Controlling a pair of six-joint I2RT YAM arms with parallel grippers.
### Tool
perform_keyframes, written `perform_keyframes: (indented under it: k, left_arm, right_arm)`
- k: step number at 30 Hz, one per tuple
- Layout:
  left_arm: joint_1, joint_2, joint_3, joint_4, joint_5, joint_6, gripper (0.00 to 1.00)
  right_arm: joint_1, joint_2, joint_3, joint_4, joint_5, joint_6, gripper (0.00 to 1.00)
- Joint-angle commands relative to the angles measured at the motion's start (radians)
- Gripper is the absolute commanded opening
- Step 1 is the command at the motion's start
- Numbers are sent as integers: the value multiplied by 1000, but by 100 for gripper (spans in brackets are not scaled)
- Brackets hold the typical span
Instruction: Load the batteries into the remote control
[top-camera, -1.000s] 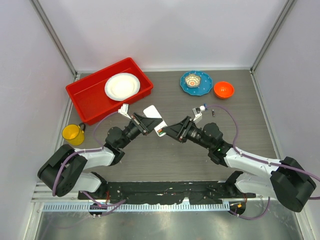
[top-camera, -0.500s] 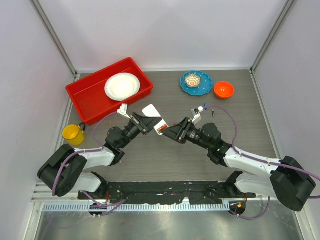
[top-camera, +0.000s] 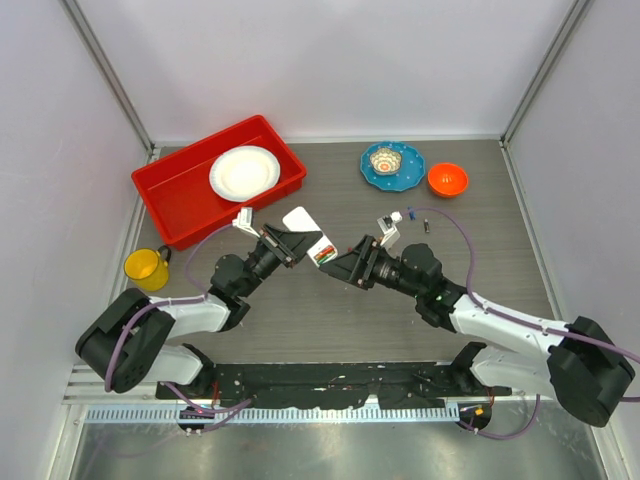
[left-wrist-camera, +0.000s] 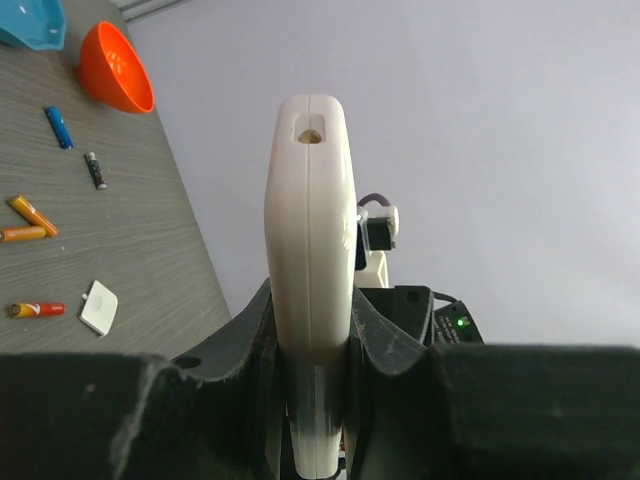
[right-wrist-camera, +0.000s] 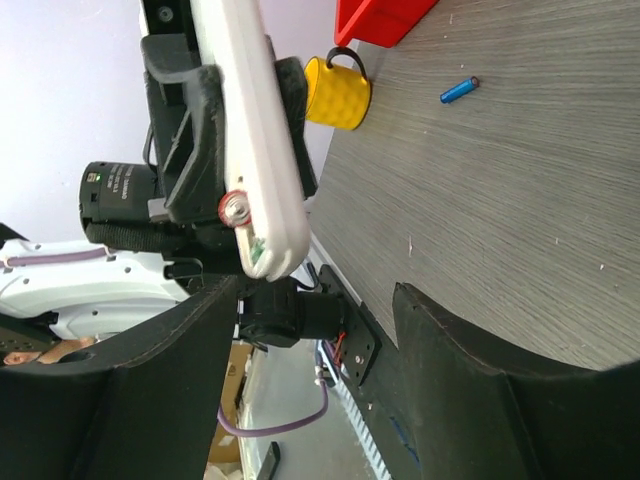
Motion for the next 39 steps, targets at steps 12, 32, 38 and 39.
perform_keyframes:
  k: [12, 32, 38, 39]
  left_arm:
    - [-5, 34, -2, 277, -79, -14, 0]
    - [-5, 34, -1, 277, -52, -20, 0]
    - [-5, 29, -1, 277, -52, -20, 0]
    - [-5, 28, -2, 277, -52, -18, 0]
  right_arm:
    - [2, -157, 108, -230, 147, -119, 70]
    - [-21, -114, 60, -114, 284, 8, 64]
    - [-27, -69, 57, -76, 265, 36, 63]
    - [-30, -63, 54, -70, 262, 42, 63]
